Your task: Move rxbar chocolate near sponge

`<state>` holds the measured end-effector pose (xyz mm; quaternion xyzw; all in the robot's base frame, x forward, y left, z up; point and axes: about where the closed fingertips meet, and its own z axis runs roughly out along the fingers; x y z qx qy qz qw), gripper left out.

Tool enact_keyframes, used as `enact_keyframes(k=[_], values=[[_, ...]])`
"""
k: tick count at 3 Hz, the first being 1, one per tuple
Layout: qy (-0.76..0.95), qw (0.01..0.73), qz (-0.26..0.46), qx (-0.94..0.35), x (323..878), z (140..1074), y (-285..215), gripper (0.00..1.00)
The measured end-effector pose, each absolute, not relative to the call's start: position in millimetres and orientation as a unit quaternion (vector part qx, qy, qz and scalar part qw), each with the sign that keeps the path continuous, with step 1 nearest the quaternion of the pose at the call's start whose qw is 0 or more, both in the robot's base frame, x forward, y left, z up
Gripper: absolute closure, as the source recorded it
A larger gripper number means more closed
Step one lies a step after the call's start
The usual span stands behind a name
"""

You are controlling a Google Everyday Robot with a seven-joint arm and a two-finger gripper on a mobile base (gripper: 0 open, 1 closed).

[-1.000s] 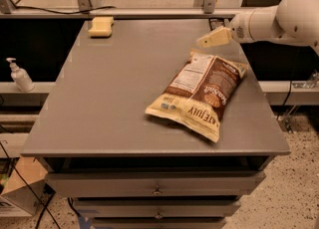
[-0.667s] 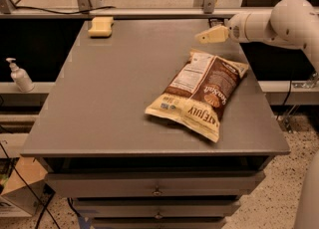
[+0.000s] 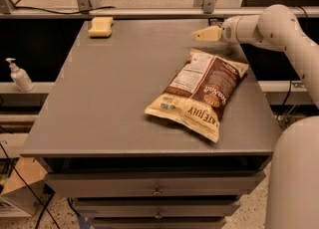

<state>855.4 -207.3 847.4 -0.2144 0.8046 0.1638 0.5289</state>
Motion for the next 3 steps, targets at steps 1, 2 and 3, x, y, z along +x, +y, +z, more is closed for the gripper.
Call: enact_keyframes(k=[1,2,3], values=[[0.812,0.522,0.166,-0.202,869.7,835.6,-209.2,0.0],[0.818,0.514,0.173,-0.189,877.6,826.7,-211.0,0.18],[0.82,0.513,0.173,-0.189,878.8,826.7,-210.9,0.41]])
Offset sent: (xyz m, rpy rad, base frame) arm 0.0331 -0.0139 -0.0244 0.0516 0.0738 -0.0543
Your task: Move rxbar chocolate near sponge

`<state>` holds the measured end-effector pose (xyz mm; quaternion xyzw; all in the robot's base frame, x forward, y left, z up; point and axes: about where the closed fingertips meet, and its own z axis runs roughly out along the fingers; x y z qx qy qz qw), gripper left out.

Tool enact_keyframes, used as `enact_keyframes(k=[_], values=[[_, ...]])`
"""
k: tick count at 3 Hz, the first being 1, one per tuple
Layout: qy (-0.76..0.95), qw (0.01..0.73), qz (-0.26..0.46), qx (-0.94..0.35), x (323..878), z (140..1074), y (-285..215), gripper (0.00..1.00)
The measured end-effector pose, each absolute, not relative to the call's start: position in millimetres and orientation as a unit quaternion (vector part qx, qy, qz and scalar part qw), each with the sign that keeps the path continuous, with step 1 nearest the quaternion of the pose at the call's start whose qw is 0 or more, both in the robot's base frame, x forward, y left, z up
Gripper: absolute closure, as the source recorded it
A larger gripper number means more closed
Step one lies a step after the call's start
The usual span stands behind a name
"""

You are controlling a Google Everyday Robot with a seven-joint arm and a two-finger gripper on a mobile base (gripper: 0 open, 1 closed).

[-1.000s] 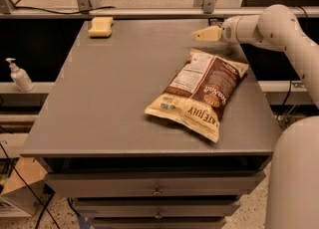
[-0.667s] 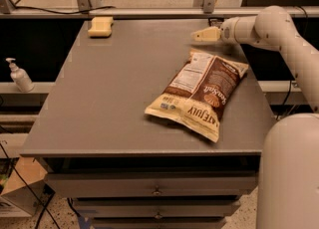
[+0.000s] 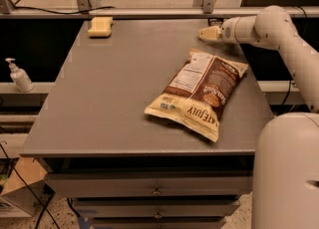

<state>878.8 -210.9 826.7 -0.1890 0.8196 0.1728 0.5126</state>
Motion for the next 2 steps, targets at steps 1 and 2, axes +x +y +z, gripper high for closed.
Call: enact_keyframes(k=[1,2], values=[[0.82,0.513,0.173,-0.189,878.8,829.4,-210.9,0.64],[0.82,0.513,0.173,-0.189,878.8,831.6,-210.9,0.87]])
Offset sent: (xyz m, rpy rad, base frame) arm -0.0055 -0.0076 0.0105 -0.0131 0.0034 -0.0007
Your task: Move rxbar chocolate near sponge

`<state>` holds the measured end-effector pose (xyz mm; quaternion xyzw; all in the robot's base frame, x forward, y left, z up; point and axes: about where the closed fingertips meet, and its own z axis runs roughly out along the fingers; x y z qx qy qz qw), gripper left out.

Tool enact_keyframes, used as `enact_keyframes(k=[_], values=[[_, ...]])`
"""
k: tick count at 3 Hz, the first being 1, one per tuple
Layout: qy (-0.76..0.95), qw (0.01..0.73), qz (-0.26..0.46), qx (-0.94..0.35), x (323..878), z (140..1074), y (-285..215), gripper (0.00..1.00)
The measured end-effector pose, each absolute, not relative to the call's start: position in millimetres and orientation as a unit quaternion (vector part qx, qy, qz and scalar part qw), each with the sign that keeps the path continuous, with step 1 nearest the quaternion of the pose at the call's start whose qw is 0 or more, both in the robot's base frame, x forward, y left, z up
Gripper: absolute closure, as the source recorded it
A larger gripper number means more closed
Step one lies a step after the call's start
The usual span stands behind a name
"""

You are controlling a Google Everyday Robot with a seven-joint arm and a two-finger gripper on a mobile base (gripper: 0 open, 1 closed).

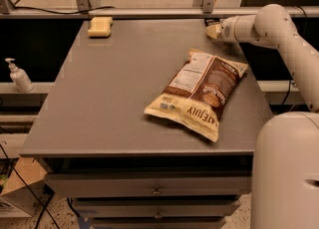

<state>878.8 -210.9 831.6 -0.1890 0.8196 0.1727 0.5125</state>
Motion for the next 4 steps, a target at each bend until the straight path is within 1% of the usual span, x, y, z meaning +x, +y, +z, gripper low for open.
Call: enact_keyframes(k=[1,4], values=[[0.82,0.513,0.173,-0.189,878.8,832.1,-210.9,1.0],[0.82,0.513,0.173,-0.189,878.7,832.7,-210.8,1.0]])
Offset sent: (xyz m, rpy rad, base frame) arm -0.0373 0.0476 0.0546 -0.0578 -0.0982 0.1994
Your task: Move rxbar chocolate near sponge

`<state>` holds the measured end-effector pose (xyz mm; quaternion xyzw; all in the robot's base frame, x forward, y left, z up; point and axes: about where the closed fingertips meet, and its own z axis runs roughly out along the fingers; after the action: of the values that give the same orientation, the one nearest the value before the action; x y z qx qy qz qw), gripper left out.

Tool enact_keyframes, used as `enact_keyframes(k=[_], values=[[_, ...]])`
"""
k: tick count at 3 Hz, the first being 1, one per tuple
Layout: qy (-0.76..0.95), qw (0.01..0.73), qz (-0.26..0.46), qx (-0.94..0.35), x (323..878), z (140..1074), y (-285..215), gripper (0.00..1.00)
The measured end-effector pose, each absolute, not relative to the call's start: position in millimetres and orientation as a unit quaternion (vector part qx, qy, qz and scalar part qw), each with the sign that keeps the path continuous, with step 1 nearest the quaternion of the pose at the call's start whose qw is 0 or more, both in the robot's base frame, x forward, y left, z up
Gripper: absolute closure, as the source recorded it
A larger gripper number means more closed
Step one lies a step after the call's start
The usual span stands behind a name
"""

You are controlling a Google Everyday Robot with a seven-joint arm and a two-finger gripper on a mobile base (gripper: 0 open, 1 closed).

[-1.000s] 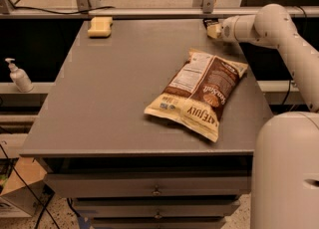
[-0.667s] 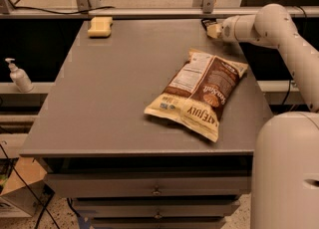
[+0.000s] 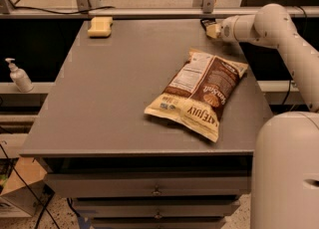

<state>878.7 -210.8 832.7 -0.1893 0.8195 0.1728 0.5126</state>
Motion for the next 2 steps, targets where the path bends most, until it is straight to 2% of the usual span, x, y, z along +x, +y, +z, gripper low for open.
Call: enact_keyframes(k=[2], values=[[0.819,0.513,0.173,-0.189,878.7,832.7,-210.6,1.0]])
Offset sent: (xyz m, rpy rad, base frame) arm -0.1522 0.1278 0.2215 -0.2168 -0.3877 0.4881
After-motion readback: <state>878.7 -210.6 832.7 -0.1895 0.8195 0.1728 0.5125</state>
